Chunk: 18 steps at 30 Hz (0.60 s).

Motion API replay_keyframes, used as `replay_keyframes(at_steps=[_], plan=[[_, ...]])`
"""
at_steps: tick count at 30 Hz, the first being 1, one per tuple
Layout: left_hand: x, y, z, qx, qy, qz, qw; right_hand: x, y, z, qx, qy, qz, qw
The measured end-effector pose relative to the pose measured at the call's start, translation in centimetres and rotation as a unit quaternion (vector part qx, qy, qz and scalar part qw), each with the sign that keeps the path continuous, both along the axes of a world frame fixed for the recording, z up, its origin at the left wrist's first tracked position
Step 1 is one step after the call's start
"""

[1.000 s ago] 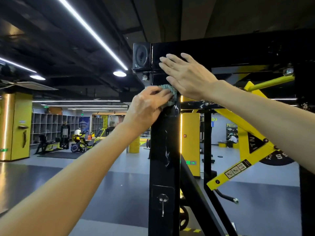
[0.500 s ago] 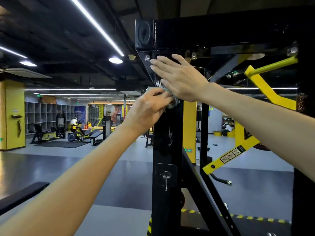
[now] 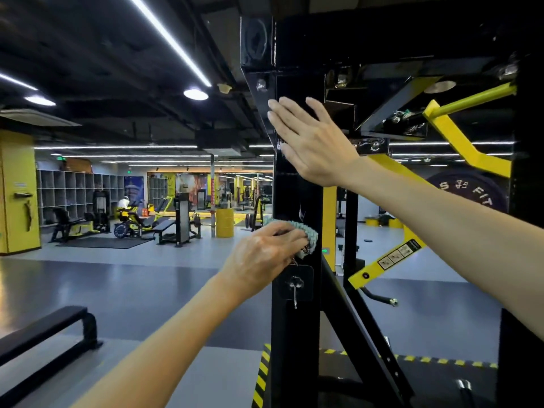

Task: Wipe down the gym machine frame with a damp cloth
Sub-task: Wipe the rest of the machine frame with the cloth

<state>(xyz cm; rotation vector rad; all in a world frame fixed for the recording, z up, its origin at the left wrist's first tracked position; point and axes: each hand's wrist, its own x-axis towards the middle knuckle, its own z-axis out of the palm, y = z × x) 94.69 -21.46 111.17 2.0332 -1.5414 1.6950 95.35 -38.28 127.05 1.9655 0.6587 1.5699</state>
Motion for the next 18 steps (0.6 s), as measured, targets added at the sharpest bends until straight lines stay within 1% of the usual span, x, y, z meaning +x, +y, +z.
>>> replay_keyframes(at_steps=[2,5,7,9,11,14,16,18], plan=[[-0.3,0.0,2.1,-0.012,0.0,0.017,1.0,-0.2,0.0,0.0,-0.008,0.001,-0.009,1.0],[-0.5,-0.3,5.7,-0.072,0.002,0.043,0.996,-0.6,-0.4,0.7,-0.023,0.02,-0.015,0.999],[-0.6,-0.4,6.6,-0.078,-0.002,0.045,0.996,-0.8,-0.7,1.2,-0.038,0.032,-0.018,0.999],[-0.4,-0.4,5.4,-0.078,-0.017,0.035,0.996,-0.9,-0.9,1.4,-0.042,0.04,-0.021,0.998],[-0.3,-0.3,2.3,-0.07,-0.018,0.019,0.997,-0.8,-0.7,1.0,-0.032,0.038,-0.022,0.999],[0.0,0.3,-2.7,-0.037,0.029,0.0,0.999,-0.6,-0.1,-0.1,-0.004,0.024,-0.014,1.0],[0.2,0.9,-3.6,-0.01,0.048,-0.003,0.999,-0.4,0.4,-1.1,0.007,0.015,-0.011,1.0],[0.2,1.1,-2.4,0.006,0.045,0.001,0.999,-0.2,0.7,-1.8,0.008,0.01,-0.012,1.0]])
